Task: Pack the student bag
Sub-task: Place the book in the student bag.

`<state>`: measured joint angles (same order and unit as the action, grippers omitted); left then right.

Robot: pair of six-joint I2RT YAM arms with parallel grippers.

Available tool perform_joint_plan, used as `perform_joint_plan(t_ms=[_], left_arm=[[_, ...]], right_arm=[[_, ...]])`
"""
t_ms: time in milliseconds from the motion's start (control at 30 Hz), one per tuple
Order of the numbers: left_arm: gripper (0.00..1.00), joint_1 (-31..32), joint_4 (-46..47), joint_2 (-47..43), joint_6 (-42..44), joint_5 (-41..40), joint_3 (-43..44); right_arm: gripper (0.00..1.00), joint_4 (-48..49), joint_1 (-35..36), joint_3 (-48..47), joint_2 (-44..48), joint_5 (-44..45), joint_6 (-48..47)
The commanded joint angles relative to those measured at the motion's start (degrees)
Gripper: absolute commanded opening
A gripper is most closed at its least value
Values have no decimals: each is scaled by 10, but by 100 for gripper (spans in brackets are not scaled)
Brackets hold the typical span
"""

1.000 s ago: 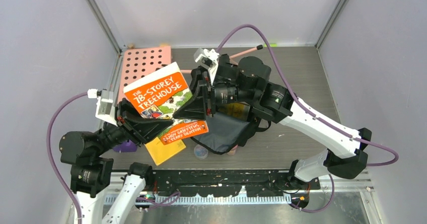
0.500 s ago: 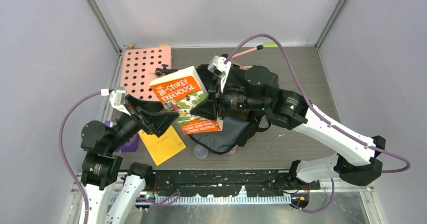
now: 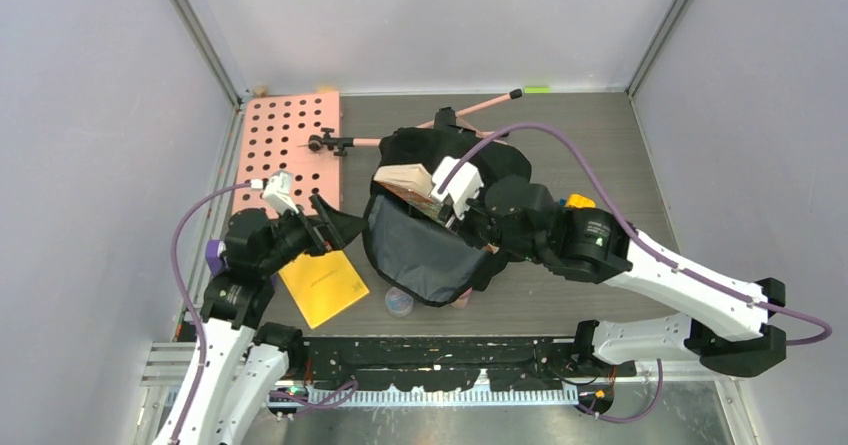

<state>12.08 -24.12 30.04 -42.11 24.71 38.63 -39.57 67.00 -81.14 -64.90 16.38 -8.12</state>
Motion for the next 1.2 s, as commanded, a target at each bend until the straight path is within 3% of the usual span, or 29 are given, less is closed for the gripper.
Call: perform_joint_plan(t_ms=[0,267,467,567,800,900,1000,1167], left_arm=[[100,-2,60,32,-4,13,-16],[100,-2,140,115,-6,31,-55],[97,7,220,168,-10,41,-84],[87,15,259,192,-19,58,-96],[30,25,257,207,-9,68,-105],[10,25,246,194,-6,61,-107],[0,25,225,183,2,56,-105],[0,25,204,174,10,52,-106]], right_arm=[[0,55,10,20,7,140,-95],[0,84,11,80,4,219,-170],[0,84,-7,94,0,171,-138],[0,55,-27,87,-10,121,-104],[0,18,-59,67,-10,7,-34],[1,18,-90,73,-14,-39,-23],[1,23,-114,78,-19,-86,-9],[1,42,-151,95,-43,-149,-9]])
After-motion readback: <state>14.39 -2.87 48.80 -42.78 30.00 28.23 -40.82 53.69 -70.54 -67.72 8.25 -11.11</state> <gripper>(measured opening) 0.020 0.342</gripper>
